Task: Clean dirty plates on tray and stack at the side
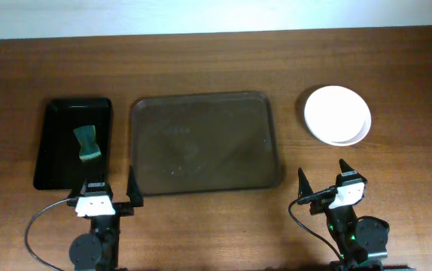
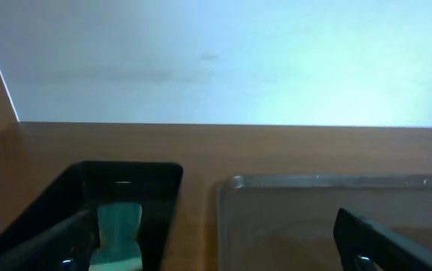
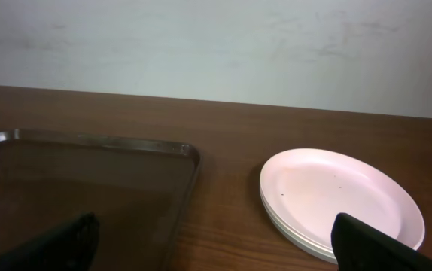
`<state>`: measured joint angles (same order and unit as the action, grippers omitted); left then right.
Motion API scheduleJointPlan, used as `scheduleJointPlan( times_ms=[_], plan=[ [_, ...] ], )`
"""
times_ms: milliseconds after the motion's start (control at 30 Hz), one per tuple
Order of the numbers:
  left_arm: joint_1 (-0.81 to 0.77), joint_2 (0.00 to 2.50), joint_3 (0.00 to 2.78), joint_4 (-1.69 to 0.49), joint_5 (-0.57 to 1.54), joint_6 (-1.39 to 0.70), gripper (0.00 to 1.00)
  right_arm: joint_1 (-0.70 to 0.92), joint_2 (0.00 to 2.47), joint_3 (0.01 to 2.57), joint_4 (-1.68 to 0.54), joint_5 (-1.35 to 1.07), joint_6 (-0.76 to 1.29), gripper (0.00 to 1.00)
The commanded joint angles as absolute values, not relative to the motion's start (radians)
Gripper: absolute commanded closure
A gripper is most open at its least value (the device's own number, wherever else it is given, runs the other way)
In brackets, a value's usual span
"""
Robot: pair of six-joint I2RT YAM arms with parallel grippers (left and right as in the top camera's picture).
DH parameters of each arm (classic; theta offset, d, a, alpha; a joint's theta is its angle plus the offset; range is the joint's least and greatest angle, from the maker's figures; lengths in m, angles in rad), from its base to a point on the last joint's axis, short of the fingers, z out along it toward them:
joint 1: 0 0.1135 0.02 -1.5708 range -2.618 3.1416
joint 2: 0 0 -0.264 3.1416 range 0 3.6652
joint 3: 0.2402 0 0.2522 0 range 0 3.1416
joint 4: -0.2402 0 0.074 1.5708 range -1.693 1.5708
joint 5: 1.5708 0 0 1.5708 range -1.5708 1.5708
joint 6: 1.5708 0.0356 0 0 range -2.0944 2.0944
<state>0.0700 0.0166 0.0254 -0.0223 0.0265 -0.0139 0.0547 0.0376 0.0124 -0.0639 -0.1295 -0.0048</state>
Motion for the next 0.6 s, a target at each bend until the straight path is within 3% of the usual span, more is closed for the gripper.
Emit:
scheduleJointPlan(
  times_ms=[0, 567],
  plan=[
    [0.066, 0.005, 0.009, -0.075, 0.089, 0.167, 0.01, 0.052, 0.031, 0.006, -0.067, -0.127, -0.011, 0.02],
    [0.066, 0.005, 0.009, -0.073, 0.086, 0.177, 0.01, 0.052, 0.031, 0.006, -0.067, -0.127, -0.011, 0.02]
  ],
)
